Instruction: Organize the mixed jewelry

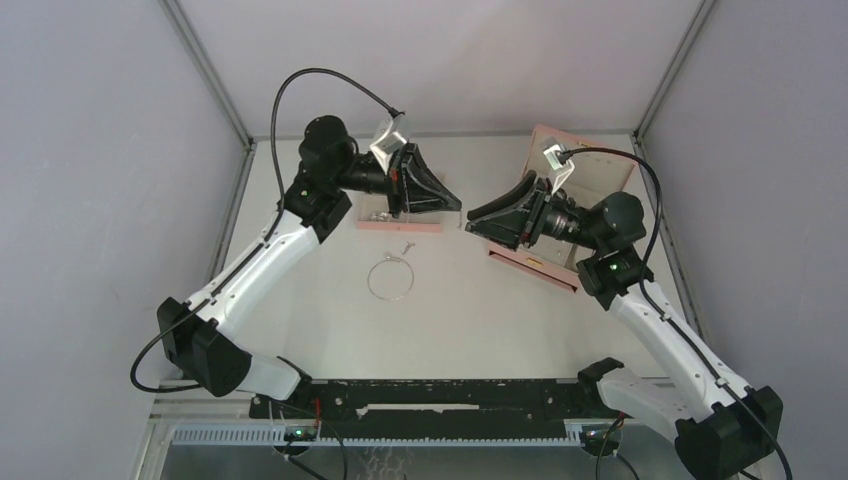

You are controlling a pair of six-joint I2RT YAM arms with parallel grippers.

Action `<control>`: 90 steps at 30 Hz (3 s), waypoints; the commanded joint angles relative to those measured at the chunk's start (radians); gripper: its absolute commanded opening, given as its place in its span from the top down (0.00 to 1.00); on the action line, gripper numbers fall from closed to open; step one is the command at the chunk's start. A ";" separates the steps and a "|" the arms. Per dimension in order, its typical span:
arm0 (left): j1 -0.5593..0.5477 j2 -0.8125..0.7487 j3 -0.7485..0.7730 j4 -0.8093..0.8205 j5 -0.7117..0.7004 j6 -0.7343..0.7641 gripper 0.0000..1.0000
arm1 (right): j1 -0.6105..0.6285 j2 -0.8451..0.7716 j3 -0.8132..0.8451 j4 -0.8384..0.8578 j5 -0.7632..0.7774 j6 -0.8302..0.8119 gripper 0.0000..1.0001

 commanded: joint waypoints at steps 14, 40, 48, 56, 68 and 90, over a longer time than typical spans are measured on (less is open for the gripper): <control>0.005 -0.020 -0.002 0.252 0.022 -0.176 1.00 | 0.026 0.080 0.052 0.205 -0.021 0.050 0.53; 0.005 -0.027 -0.031 0.283 0.017 -0.198 1.00 | 0.030 0.117 0.113 0.268 -0.034 0.089 0.61; 0.006 -0.025 -0.036 0.292 0.020 -0.201 1.00 | 0.029 0.117 0.114 0.258 -0.036 0.086 0.77; 0.005 -0.022 -0.041 0.297 0.019 -0.206 1.00 | 0.029 0.119 0.114 0.255 -0.041 0.087 1.00; 0.012 -0.007 -0.032 0.300 -0.029 -0.247 0.70 | 0.028 0.071 0.114 0.131 -0.008 0.000 1.00; 0.121 -0.097 -0.115 0.162 -0.233 -0.214 0.27 | -0.240 -0.084 0.173 -0.752 0.302 -0.314 1.00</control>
